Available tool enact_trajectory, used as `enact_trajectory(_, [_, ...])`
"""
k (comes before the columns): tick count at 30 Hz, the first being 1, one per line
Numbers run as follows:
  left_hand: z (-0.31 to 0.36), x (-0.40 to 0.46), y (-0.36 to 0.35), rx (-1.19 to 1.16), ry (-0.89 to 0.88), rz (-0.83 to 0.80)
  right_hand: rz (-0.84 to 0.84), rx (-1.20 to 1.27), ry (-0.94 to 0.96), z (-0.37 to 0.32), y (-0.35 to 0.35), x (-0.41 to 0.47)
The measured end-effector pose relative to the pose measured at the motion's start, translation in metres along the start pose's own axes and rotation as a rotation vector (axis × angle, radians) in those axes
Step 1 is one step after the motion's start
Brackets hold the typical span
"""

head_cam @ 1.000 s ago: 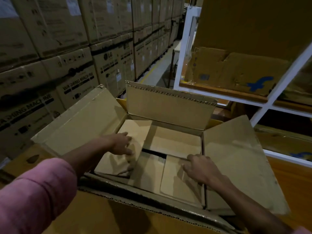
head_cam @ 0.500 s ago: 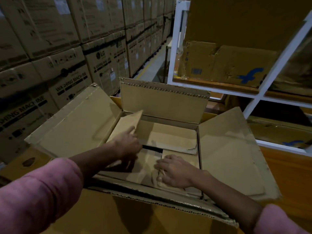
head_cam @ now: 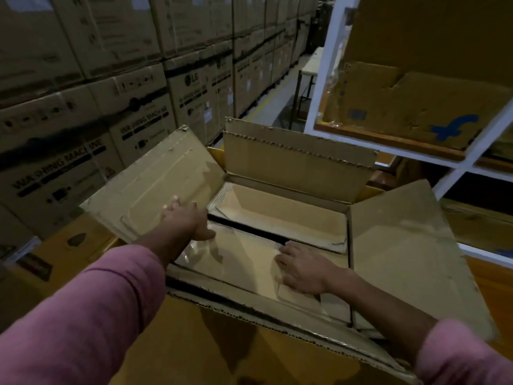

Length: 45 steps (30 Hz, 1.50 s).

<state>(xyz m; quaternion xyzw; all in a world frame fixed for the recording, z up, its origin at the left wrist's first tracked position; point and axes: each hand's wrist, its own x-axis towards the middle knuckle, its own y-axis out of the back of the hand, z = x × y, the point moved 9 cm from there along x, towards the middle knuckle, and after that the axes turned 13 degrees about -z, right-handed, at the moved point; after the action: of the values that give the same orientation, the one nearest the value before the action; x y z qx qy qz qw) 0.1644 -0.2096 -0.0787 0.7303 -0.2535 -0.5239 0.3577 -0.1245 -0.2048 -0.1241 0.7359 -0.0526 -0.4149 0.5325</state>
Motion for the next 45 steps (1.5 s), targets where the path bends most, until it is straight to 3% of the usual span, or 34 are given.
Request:
enact_trajectory(5, [0.004, -0.010, -0.015, -0.024, -0.004, 0.031, -0.009, 0.105, -0.146, 0.007, 0.011, 0.007])
enact_trajectory(11, [0.014, -0.010, -0.008, -0.027, -0.111, 0.008, 0.255, 0.150, -0.223, 0.034, 0.071, -0.009])
enact_trajectory(18, [0.075, -0.012, 0.019, 0.018, -0.341, -0.093, 0.293, 0.138, -0.295, 0.092, 0.123, 0.003])
enact_trajectory(26, [0.151, -0.018, 0.080, -0.218, -0.415, -0.114, 0.274, 0.142, -0.390, 0.153, 0.147, 0.026])
enact_trajectory(36, [0.232, -0.009, 0.056, -0.262, -0.501, -0.231, 0.268, 0.140, -0.339, 0.160, 0.143, 0.022])
enact_trajectory(41, [0.243, -0.010, 0.042, -0.453, -0.491, -0.277, 0.275, 0.143, -0.302, 0.158, 0.139, 0.014])
enact_trajectory(45, [0.233, -0.033, 0.072, -0.720, -0.439, -0.067, 0.297, 0.219, -0.233, 0.159, 0.147, 0.000])
